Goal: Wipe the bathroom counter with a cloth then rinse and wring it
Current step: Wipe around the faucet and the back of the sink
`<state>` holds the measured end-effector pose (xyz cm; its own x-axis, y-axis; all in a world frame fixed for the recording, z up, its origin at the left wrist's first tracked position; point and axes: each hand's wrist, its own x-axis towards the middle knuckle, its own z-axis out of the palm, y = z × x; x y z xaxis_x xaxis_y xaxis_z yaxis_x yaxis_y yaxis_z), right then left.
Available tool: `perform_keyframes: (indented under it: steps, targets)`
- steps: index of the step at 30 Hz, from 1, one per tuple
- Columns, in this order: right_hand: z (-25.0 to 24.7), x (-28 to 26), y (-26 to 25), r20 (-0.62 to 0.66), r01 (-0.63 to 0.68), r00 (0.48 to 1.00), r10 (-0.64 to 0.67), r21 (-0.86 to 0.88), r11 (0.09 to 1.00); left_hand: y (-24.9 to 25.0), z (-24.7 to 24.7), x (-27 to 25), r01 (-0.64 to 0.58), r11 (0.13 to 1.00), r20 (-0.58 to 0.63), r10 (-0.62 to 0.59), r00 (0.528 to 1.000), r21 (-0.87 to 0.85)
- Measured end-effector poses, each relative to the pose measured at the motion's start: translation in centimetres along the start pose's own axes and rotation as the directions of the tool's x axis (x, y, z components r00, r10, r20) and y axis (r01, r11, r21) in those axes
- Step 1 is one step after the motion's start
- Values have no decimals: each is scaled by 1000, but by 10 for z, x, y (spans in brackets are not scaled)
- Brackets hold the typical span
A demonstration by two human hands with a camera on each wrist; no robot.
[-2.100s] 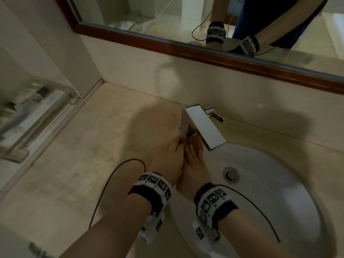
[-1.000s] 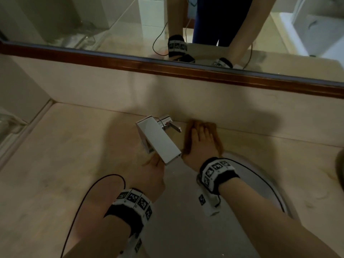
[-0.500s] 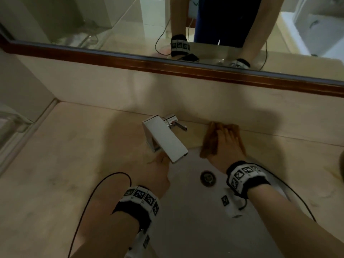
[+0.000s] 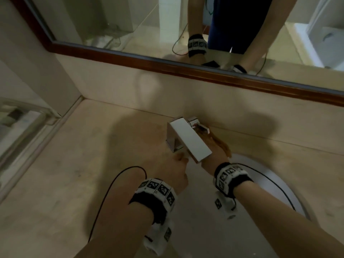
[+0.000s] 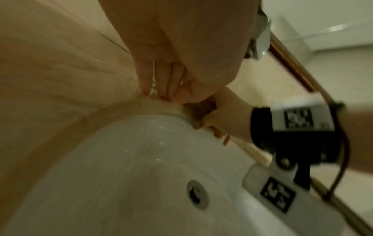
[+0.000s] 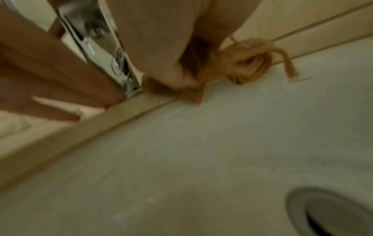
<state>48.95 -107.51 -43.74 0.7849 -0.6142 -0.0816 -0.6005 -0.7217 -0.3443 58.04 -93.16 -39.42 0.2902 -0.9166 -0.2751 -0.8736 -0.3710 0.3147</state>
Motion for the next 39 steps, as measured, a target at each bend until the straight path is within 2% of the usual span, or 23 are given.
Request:
perform_keyframes:
  steps: [2, 3, 4, 5, 6, 7, 8, 9, 11, 13, 14, 16, 18, 22, 24, 26, 29, 32, 34, 36, 37, 39]
  targets:
    - [5, -9, 9, -69, -33, 997, 45, 167, 985, -4, -8, -5, 28, 998, -51, -31, 998, -58]
    - [-1, -14, 9, -83, -94, 989, 124, 301, 949, -4, -15, -8, 48, 992, -99, -60, 993, -119]
    - [-5, -14, 9, -58, -196, 967, 249, 459, 866, -6, -20, -10, 73, 982, -130, -96, 987, -175]
    - [-9, -11, 9, 2, -332, 911, 412, 598, 730, -9, -20, -6, 76, 963, -164, -121, 979, -260]
    - [-11, -7, 10, 77, -425, 834, 547, 722, 546, -8, -22, -3, 118, 932, -154, -179, 972, -343]
    - [-15, -3, 10, 150, -452, 762, 630, 820, 352, -8, -21, 2, 123, 893, -163, -212, 964, -433]
    - [-18, 2, 13, 200, -418, 715, 670, 890, 181, -7, -23, 6, 133, 848, -184, -259, 948, -513]
    - [-24, 7, 12, 237, -366, 691, 683, 929, 48, -8, -23, 12, 121, 819, -226, -292, 929, -560]
    - [-37, 18, 11, 280, -259, 738, 614, 958, -125, -8, -25, 20, 122, 802, -291, -348, 891, -585]
    - [-53, 26, 6, 300, -236, 819, 488, 953, -190, -12, -25, 28, 124, 789, -308, -373, 875, -602]
    - [-60, 31, 3, 282, -229, 861, 424, 958, -171, -12, -26, 30, 142, 786, -297, -385, 874, -601]
    - [-68, 38, -1, 215, -225, 923, 319, 974, -8, -11, -25, 33, 168, 761, -280, -422, 862, -627]
    - [-65, 44, -3, 192, -232, 945, 266, 965, 125, -11, -22, 35, 201, 755, -278, -455, 846, -625]
    - [-56, 48, 3, 252, -287, 922, 292, 955, 81, -12, -17, 38, 194, 768, -313, -459, 832, -610]
    - [-58, 45, 3, 253, -293, 932, 258, 947, 129, -12, -17, 38, 199, 767, -303, -458, 836, -610]
    - [-68, 41, -1, 214, -265, 951, 223, 936, 230, -13, -19, 39, 224, 762, -282, -470, 836, -607]
    - [-91, 35, -9, 81, -117, 992, 101, 891, 438, -13, -23, 37, 245, 771, -275, -475, 836, -588]
    - [-112, 33, -28, -21, 77, 994, -106, 829, 555, -14, -27, 34, 233, 794, -254, -433, 865, -561]
    - [-116, 30, -44, 21, 155, 967, -253, 741, 654, -15, -30, 33, 242, 839, -224, -388, 894, -487]
    - [-113, 27, -54, 75, 284, 924, -376, 525, 803, -14, -34, 30, 258, 901, -227, -348, 909, -349]
    - [-109, 23, -54, 86, 357, 900, -426, 411, 839, -14, -35, 28, 253, 916, -233, -332, 914, -312]
    - [-104, 7, -47, 101, 413, 877, -470, 340, 845, -14, -40, 23, 227, 896, -236, -332, 913, -382]
